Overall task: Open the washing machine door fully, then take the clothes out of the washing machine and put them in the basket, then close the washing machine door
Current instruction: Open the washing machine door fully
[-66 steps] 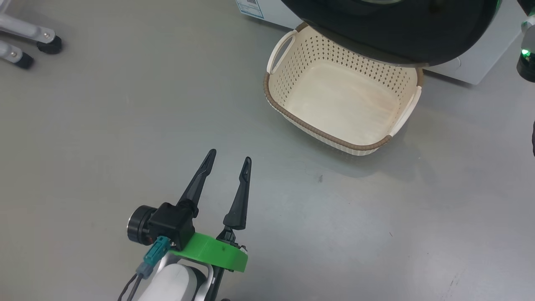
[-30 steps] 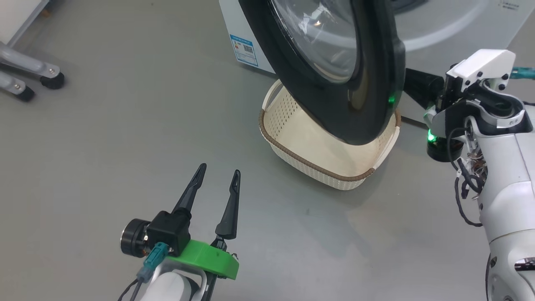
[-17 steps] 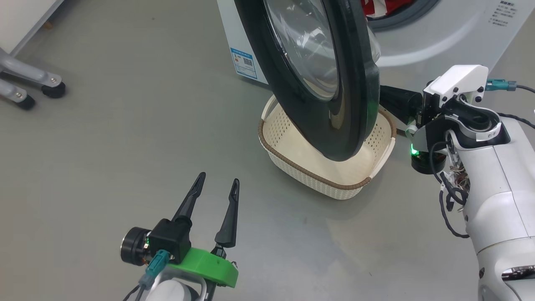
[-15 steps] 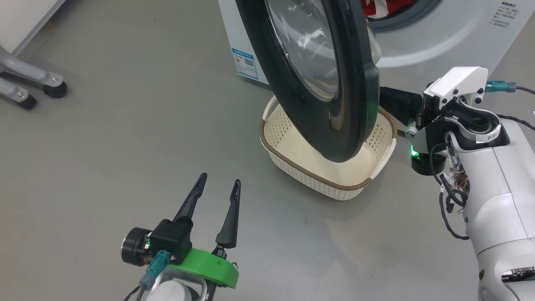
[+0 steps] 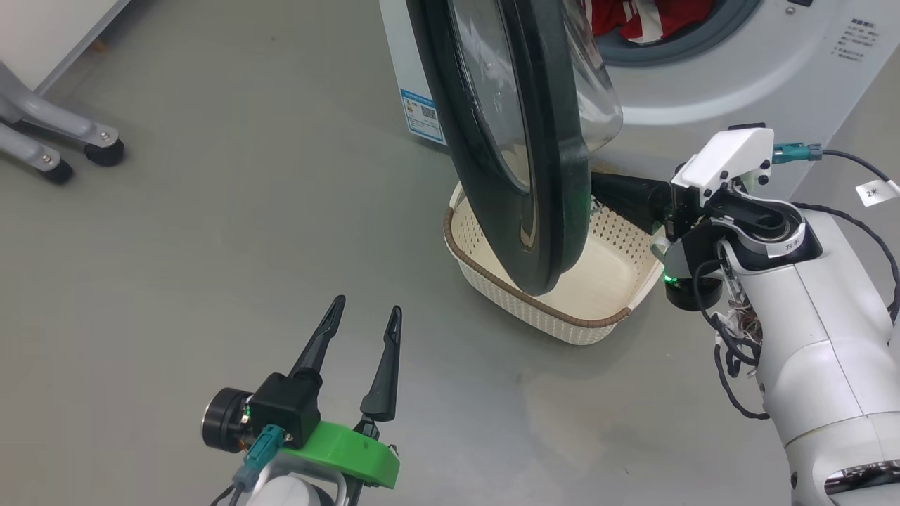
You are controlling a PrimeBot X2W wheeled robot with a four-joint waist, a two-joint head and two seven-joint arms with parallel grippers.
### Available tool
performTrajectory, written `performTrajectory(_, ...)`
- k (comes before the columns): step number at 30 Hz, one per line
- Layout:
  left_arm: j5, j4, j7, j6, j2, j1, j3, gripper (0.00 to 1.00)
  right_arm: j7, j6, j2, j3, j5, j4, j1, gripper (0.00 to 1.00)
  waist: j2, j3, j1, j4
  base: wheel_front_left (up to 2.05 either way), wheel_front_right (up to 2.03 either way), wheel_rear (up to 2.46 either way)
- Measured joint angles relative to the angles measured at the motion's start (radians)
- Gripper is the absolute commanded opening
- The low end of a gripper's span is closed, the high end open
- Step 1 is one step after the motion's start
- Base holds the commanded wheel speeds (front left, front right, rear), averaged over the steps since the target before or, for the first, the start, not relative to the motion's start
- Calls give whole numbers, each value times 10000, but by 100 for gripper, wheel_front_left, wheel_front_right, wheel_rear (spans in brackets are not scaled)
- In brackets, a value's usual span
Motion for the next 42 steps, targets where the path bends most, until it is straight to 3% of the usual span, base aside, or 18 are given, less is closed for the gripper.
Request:
performTrajectory(24,0,-111,0,0,0,127,201,100,105,-217,25,2769,1793,-1329,398,0,0,83,0,140,0,0,0)
performTrajectory(35,0,-127,0,0,0,128,332,100,-577,-303,27,3060,1906,-1488,412,0,0,111,0,132,0,0,0)
performTrajectory(42,96,25,0,0,2,156,924,100,-924,197,50,3175,1557,-1434,863,0,0,-233,0,-82,0,0,0)
